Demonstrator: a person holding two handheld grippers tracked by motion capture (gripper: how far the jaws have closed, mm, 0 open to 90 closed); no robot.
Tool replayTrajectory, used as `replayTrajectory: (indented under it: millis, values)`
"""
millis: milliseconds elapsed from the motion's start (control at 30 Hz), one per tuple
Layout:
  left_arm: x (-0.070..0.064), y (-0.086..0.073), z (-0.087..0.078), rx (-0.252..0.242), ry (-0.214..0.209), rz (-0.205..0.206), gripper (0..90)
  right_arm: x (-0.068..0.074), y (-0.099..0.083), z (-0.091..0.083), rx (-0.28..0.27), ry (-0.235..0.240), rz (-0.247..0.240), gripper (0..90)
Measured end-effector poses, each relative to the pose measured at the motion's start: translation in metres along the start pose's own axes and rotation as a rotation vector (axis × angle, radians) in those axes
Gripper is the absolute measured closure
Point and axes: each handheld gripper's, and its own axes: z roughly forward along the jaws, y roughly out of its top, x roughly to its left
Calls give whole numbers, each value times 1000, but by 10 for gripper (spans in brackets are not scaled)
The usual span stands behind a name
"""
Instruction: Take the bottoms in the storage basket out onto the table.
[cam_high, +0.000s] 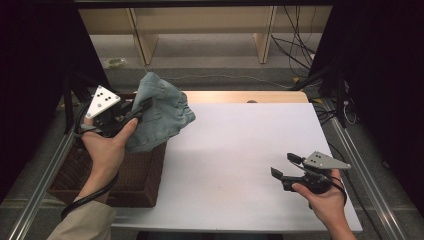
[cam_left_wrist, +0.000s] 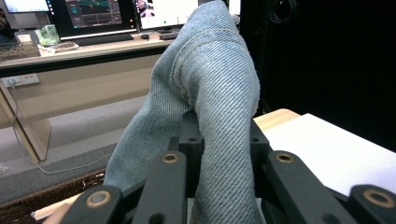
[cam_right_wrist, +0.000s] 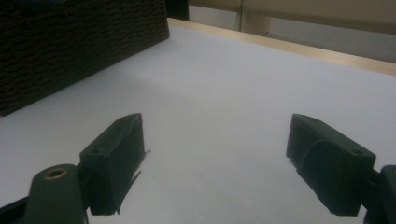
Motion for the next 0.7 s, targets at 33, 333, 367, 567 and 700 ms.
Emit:
replayTrajectory:
  millis: [33,333,367,567,700]
  values:
    - [-1,0,0,1,-3,2,758,0,0,0,-1,0,2,203]
    - [-6,2,1,-3,-12,5,758,0,0,0,-3,-1,3,203]
    - [-7,2,1,-3,-14,5,758,0,0,0,-3,0,2,203]
    - [-11,4,4,-7,-25,6,758,0,0,0,-4,0,4,202]
    - [-13,4,5,-7,-32,9,758,0,0,0,-2,-1,1,202]
